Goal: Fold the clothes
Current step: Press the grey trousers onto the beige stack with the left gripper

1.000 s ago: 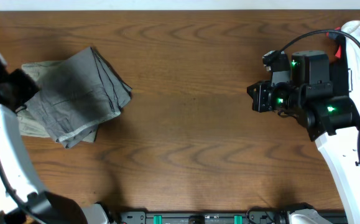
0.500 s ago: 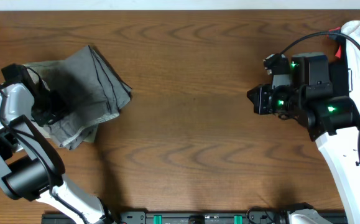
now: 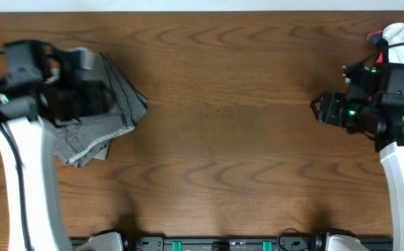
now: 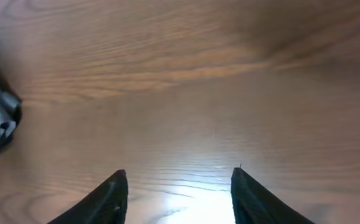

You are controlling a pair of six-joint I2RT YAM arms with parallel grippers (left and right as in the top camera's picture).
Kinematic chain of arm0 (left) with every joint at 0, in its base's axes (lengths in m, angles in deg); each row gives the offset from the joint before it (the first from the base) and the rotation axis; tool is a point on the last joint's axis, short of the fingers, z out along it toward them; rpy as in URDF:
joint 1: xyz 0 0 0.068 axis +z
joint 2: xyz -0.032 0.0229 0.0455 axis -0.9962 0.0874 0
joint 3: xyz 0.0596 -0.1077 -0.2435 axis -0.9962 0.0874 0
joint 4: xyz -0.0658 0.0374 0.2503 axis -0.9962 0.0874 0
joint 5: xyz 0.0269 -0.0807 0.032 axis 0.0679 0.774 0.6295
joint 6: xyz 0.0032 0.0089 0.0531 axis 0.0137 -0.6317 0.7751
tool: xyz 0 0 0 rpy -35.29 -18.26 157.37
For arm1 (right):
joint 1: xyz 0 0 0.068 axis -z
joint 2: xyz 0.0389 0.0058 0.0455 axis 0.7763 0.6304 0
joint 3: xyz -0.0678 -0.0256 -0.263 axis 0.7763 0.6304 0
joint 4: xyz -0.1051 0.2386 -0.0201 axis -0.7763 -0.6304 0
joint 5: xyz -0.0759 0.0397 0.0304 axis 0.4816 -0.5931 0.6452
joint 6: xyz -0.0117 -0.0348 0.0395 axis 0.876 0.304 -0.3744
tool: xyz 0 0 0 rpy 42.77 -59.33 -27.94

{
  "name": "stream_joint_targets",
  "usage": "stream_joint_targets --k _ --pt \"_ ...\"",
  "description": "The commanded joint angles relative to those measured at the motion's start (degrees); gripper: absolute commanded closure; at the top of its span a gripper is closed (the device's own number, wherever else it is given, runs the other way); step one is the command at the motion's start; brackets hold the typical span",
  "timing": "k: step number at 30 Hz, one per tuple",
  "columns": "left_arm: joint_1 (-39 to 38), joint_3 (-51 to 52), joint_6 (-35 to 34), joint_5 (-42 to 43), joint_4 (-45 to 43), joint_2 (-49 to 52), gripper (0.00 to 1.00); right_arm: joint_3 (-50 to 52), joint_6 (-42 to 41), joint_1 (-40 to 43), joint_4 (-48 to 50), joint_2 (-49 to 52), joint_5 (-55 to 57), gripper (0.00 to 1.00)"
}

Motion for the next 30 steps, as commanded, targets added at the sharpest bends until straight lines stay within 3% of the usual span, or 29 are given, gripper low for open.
stream_joint_targets --k 1,5,7,9,10,21,30 --pt "-8.4 -0.3 3.7 -7.6 2.0 -5.6 0.53 0.2 5.0 2.1 -1.3 0.0 -4.1 0.43" --pt "-16.8 -0.3 0.8 -17.6 5.0 -9.6 0.51 0.2 5.2 2.1 -2.8 -0.1 -5.2 0.41" --pt "-18.8 -0.3 -3.1 -21.5 5.9 -10.4 0.33 0.2 5.1 2.1 -3.1 -0.1 -5.4 0.38" --pt "-19.4 -0.3 -4.5 -22.9 6.9 -10.4 0.02 0.2 5.1 2.1 -3.1 -0.1 -5.4 0.27" --pt "-19.4 -0.3 -4.4 -23.0 7.4 -10.2 0.02 0.2 4.7 2.1 -2.9 -0.1 -5.4 0.01" --pt "-19.4 0.0 -4.4 -23.0 8.7 -9.4 0.02 0.2 2.5 2.1 -0.1 -3.1 -14.1 0.01" --pt "-19.4 0.0 -4.4 -23.0 8.7 -9.4 0.02 -2.0 2.3 2.1 -1.9 -15.3 -13.9 0.01"
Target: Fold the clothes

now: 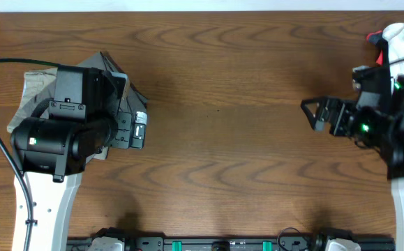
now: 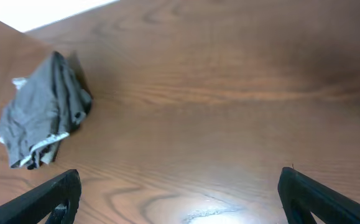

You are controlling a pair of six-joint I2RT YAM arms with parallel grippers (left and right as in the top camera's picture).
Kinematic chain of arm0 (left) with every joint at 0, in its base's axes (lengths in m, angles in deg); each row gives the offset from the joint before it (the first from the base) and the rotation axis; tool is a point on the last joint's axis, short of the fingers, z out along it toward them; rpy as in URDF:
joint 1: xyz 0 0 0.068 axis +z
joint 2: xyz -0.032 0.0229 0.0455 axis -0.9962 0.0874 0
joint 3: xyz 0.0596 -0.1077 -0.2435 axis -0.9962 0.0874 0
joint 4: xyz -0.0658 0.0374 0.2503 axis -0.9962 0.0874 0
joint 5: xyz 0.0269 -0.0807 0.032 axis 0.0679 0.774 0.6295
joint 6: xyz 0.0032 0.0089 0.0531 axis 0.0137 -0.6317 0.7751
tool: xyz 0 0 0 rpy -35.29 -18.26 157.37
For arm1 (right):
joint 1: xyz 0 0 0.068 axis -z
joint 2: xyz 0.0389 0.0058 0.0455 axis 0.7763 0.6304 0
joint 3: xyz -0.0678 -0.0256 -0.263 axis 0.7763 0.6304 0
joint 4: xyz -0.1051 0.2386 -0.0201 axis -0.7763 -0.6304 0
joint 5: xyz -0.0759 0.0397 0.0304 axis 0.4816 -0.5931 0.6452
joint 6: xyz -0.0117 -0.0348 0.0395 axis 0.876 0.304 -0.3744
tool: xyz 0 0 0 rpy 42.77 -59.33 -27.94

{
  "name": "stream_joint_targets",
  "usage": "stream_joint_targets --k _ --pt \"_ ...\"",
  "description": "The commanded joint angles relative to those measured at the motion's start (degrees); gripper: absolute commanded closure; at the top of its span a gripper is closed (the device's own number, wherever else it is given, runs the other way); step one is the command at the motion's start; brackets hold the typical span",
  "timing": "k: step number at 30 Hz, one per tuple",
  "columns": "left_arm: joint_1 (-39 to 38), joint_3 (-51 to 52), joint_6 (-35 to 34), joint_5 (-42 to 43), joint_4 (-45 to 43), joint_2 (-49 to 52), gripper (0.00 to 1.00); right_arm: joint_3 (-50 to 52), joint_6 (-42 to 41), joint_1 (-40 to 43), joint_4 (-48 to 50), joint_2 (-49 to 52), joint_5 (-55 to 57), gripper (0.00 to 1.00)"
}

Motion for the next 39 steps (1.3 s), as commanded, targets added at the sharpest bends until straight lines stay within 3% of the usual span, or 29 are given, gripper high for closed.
stream_joint_targets --k 1,7,13,20,26,39 --pt "-0.3 0.1 -0.5 -0.7 0.2 0.1 0.02 -1.7 -0.4 0.3 -1.8 -5.4 -0.9 0.01" --pt "-0.3 0.1 -0.5 -0.7 0.2 0.1 0.02 -1.7 0.3 0.4 1.6 -14.3 7.5 0.01" --pt "-0.3 0.1 -0.5 -0.7 0.2 0.1 0.02 -1.6 10.6 0.4 3.6 -21.1 8.0 0.01" --pt "-0.3 0.1 -0.5 -0.7 0.2 0.1 0.02 1.5 12.8 -1.4 1.8 -22.4 12.5 0.01" --pt "-0.3 0.1 -0.5 -0.7 0.2 0.1 0.02 12.7 14.9 -1.4 5.4 -30.1 13.7 0.01" --pt "-0.3 0.1 -0.5 -0.7 0.2 0.1 0.02 40.4 14.6 -1.5 6.8 -57.8 13.3 0.01"
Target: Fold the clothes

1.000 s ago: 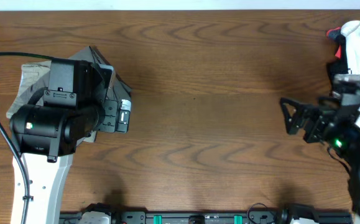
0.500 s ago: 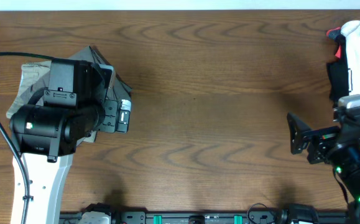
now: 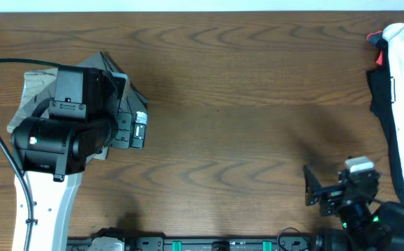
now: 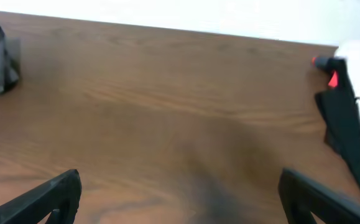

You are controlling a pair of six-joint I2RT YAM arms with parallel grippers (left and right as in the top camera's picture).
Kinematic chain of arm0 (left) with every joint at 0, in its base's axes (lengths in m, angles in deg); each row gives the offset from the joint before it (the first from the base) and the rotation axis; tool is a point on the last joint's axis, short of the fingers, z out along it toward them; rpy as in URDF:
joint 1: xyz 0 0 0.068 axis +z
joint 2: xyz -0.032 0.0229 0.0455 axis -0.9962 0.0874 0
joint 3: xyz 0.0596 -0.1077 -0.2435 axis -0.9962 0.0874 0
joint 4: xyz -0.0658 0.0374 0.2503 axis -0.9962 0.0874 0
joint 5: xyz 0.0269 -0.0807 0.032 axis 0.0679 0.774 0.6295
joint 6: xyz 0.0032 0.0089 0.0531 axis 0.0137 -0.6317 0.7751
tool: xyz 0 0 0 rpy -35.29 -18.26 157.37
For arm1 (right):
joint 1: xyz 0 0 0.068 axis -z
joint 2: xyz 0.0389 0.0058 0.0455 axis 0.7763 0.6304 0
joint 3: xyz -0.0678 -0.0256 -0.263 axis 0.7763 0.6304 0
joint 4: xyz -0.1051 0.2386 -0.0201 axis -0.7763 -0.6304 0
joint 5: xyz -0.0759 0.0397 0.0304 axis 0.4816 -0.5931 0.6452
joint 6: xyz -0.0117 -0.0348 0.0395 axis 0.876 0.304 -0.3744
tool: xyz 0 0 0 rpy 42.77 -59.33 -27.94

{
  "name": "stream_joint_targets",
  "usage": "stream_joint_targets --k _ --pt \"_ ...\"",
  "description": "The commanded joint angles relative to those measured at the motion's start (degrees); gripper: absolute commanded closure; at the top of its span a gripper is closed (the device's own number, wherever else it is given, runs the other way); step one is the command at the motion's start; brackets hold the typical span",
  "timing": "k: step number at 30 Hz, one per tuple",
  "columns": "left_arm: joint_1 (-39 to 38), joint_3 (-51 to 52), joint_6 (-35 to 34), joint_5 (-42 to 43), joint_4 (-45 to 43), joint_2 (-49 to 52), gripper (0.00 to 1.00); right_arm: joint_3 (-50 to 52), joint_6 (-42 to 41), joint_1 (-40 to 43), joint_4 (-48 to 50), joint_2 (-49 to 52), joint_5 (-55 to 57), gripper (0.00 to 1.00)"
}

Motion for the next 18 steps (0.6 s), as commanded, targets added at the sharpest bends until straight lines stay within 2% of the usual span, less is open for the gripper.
stream_joint_targets --k 1,12,18 --pt "-0.3 -0.1 -0.3 -0.6 0.2 0.0 0.02 5.0 0.6 -0.7 0.5 -4.7 0.5 0.01" --pt "-0.3 -0.1 -0.3 -0.6 0.2 0.0 0.02 18.9 0.5 -2.5 8.1 -6.7 -4.5 0.01" --pt "-0.3 -0.1 -0.3 -0.6 0.2 0.0 0.02 23.1 0.5 -2.7 10.1 -6.7 -4.4 0.01"
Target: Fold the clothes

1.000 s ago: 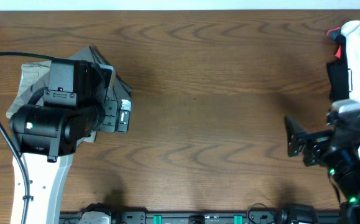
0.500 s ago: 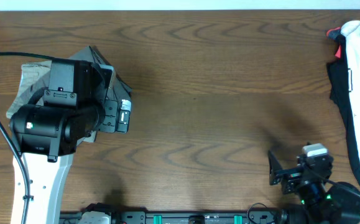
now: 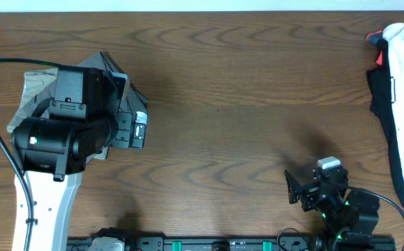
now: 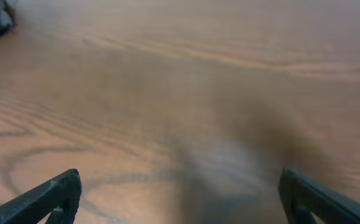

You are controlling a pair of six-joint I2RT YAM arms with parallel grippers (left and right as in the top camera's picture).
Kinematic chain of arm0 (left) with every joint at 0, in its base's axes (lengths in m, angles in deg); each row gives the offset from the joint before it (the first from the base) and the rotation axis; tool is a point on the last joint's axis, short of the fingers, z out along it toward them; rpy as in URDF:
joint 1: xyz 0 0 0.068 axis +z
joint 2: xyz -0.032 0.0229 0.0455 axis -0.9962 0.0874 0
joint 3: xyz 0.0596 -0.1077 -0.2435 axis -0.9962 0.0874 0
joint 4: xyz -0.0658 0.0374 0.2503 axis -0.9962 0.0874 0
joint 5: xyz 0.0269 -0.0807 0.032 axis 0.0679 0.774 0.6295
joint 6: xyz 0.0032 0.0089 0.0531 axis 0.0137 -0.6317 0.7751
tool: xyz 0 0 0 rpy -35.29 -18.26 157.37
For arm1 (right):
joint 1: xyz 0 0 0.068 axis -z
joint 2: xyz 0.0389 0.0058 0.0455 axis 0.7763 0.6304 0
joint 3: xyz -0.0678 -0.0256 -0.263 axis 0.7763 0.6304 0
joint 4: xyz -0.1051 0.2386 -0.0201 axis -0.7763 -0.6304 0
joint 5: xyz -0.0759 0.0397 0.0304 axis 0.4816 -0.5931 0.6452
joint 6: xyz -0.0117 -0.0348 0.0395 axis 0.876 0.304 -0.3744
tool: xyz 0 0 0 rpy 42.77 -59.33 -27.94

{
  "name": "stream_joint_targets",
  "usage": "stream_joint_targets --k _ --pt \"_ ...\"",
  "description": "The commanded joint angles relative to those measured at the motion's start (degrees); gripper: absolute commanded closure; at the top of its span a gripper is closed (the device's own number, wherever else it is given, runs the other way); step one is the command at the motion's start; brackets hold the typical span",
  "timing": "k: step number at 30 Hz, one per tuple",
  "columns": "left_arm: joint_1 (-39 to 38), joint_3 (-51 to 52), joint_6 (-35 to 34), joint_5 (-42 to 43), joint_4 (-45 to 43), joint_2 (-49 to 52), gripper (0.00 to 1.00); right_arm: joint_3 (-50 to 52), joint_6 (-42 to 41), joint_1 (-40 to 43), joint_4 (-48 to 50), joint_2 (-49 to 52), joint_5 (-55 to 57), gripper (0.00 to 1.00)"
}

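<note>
A folded grey garment (image 3: 38,84) lies at the table's left, partly hidden under my left arm. My left gripper (image 3: 139,130) hangs just off its right edge, fingers apart and holding nothing. A pile of white and black clothes (image 3: 397,77) with a red tag lies along the right edge. My right gripper (image 3: 292,190) is low at the front right, far from both. In the right wrist view it (image 4: 180,180) is wide open over bare, blurred wood, with a corner of the grey garment at top left.
The brown wooden table (image 3: 222,104) runs between the two lots of clothes. The arm bases and a black rail (image 3: 215,244) line the front edge. A black cable loops by the left arm.
My right arm has shifted a little left along the front edge, and its camera now looks down at the wood; the pile has left its view. The left arm has not moved.
At first my left gripper was down on the grey garment and my right gripper, narrowly open, hovered by the pile at the right. Then the left arm stood above the folded garment and the right gripper was wide open. Later the right arm was at the front right edge, where it stays.
</note>
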Motion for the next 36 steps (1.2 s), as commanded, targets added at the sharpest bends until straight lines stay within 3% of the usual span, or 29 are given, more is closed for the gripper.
stream_joint_targets --k 1,30,36 --pt "-0.3 -0.1 -0.3 -0.5 0.1 0.0 0.02 1.1 0.4 -0.6 0.5 -0.5 -0.6 0.01" --pt "-0.3 -0.1 -0.3 -0.5 0.1 0.0 0.02 1.1 0.4 -0.5 0.8 -0.5 -0.6 0.01" --pt "-0.2 2.2 0.0 -1.3 -0.2 -5.0 0.02 1.1 0.4 -0.5 0.8 -0.5 -0.6 0.01"
